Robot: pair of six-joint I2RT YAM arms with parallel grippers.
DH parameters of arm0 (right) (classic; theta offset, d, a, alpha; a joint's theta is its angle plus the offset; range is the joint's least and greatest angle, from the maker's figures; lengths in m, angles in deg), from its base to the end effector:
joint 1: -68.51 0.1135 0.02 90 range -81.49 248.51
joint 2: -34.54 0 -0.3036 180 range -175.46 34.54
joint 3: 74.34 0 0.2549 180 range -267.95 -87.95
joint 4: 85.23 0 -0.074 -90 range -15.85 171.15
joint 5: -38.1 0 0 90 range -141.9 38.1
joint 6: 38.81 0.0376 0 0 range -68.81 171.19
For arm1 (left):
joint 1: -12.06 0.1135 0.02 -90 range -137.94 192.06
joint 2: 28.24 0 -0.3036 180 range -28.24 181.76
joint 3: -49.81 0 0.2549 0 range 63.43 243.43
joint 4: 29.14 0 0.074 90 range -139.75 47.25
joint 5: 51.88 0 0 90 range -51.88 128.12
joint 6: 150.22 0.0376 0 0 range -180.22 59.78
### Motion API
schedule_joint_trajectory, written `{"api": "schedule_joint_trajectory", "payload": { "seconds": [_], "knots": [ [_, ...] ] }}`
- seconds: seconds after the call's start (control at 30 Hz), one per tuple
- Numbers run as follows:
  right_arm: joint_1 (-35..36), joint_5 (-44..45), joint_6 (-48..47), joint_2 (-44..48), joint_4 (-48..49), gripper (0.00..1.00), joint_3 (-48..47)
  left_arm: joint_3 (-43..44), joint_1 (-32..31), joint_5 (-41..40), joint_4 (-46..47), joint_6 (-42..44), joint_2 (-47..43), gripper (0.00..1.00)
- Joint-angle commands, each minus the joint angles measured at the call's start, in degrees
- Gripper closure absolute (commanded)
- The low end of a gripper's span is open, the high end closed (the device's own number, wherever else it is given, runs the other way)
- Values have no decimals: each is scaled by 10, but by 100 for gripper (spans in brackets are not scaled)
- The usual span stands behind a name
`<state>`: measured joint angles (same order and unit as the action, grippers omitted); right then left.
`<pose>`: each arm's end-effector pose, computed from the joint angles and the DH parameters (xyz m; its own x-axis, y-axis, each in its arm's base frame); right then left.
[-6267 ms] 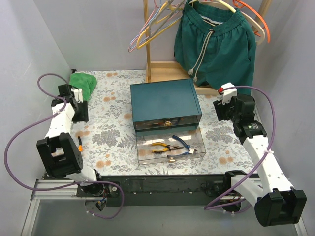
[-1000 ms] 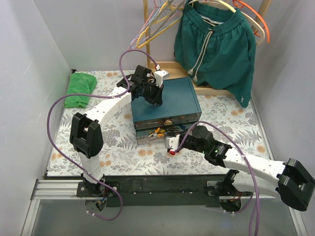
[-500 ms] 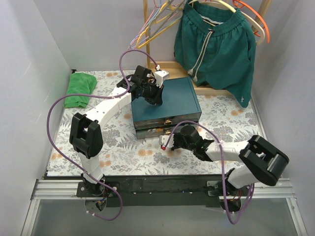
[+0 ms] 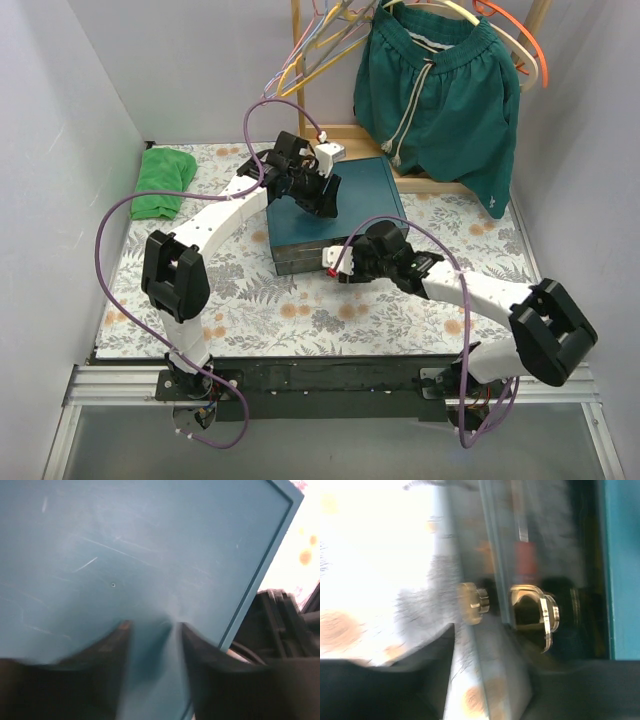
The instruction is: Sort the tools into containers
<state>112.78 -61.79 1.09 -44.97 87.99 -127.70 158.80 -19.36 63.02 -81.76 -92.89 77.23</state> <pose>0.2008 0.2048 0.2393 0.3571 -0.7074 -0.6100 -0.8059 0.0968 -0.5840 0.3554 -0.2357 0.3400 -0.9252 -0.0086 -0.3794 0.2479 0.7433 -0.6213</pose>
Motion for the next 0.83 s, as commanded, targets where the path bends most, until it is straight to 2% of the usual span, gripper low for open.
{"api": "schedule_joint_trajectory", "payload": {
  "seconds": [0.0,0.03,0.07,0.1,0.13,0.2,0.33,0.43,0.6,0.7,0.8],
  "knots": [
    [-2,-70,50,41,-300,42,-77,48,-7,-96,-36,-26,-18,43],
    [-4,-70,58,49,-326,40,-88,65,-7,-115,-34,-23,-18,36],
    [-7,-67,67,58,-352,29,-91,82,-7,-132,-33,-19,-18,19],
    [-9,-63,81,79,-393,22,-95,103,-7,-176,-23,-18,-19,7],
    [-12,-57,93,90,-412,21,-102,109,-7,-189,-17,-15,-23,2],
    [-21,-11,166,114,-439,18,-114,100,-2,-229,3,-6,-40,2],
    [-100,115,297,133,-445,5,-145,46,24,-284,22,-24,-76,2],
    [-180,146,351,146,-452,2,-172,-11,80,-266,22,-60,-101,2],
    [-226,205,390,165,-480,2,-207,-99,179,-246,28,-102,-145,2],
    [-235,219,394,179,-480,2,-211,-141,199,-225,33,-107,-175,2],
    [-254,197,407,194,-458,2,-211,-171,213,-211,36,-109,-195,2]
  ]
}}
